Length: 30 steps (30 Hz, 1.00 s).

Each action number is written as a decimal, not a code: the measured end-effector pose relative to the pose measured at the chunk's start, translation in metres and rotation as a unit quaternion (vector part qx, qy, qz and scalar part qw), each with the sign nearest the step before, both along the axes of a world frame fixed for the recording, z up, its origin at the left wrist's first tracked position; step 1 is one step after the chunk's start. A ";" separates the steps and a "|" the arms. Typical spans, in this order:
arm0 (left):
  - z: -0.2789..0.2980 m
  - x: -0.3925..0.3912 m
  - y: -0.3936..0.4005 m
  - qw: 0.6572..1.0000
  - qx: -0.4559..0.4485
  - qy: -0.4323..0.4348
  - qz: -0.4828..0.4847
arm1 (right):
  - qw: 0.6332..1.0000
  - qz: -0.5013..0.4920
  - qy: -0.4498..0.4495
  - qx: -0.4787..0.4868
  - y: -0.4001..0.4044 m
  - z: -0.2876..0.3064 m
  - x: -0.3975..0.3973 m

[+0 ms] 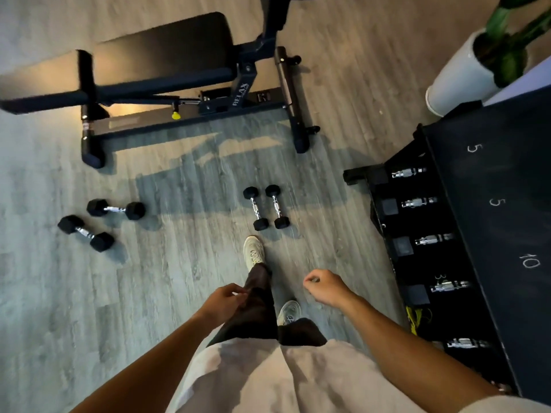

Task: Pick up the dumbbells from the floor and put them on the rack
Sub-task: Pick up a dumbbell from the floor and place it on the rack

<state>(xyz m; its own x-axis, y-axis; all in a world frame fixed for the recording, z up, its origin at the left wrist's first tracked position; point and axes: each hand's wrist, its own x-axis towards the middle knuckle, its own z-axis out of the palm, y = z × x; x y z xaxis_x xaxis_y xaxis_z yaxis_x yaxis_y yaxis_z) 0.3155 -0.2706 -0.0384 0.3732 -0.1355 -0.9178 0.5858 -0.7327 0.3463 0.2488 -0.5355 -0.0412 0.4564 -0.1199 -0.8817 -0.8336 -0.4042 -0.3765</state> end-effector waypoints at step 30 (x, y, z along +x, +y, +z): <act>-0.579 0.341 -0.227 0.929 0.123 -0.214 -0.277 | 0.805 -0.570 0.139 0.094 -0.007 -0.583 0.209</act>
<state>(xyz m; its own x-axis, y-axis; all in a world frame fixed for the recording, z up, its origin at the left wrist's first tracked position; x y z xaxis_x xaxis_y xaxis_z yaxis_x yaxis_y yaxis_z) 0.6566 -0.4979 -0.6175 0.6472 -0.2218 -0.7294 -0.0571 -0.9681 0.2438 0.4575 -0.5426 -0.6245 -0.0743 -0.1734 -0.9821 -0.6857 0.7239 -0.0759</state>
